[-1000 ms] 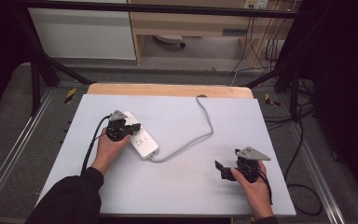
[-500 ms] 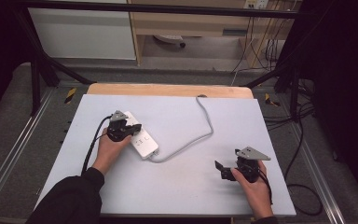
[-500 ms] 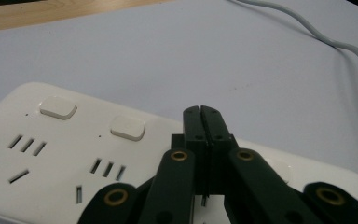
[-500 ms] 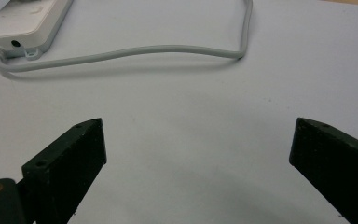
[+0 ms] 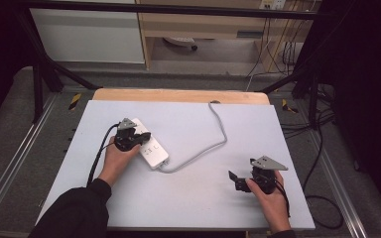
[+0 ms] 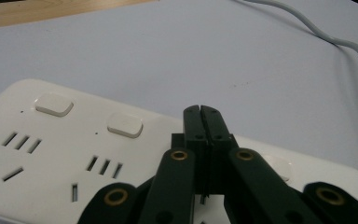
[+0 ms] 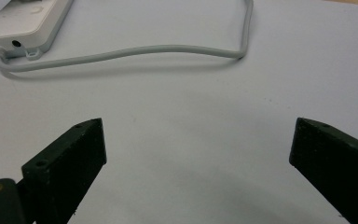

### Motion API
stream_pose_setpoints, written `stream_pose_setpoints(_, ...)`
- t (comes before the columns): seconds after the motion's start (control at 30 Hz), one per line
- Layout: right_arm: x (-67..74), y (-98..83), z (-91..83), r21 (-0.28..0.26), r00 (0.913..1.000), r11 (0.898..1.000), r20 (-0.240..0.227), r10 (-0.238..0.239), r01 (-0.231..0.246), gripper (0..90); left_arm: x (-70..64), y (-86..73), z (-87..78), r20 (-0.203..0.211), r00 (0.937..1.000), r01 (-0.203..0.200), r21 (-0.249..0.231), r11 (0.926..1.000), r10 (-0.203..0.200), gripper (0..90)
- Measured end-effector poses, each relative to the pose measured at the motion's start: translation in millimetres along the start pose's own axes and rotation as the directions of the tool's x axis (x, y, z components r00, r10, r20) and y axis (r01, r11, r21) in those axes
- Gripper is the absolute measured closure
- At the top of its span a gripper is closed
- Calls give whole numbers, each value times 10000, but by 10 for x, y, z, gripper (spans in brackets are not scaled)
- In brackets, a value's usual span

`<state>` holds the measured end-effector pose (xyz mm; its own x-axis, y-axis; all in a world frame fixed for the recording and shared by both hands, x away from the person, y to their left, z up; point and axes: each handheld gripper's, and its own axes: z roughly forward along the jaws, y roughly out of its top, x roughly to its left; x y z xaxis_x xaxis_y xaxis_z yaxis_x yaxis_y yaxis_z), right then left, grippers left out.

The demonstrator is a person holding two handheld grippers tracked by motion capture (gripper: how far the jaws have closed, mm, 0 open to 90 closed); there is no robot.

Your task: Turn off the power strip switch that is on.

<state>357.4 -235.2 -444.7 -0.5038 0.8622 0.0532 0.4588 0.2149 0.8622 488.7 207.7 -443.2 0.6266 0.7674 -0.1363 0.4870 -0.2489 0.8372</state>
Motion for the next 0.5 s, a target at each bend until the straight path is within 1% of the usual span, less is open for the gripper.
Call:
stream_pose_setpoints(0.33, -1, -2, 5, 82, 10000, 10000, -8, -8, 8, 41, -10, 2, 1, -75, 9996, -265, 27, 9996, 265, 900)
stream_pose_setpoints(0.5, 2, -2, 7, 98, 10000, 10000, -23, 0, 0, 41, -12, 2, 0, -68, 9996, -282, 37, 9996, 282, 900)
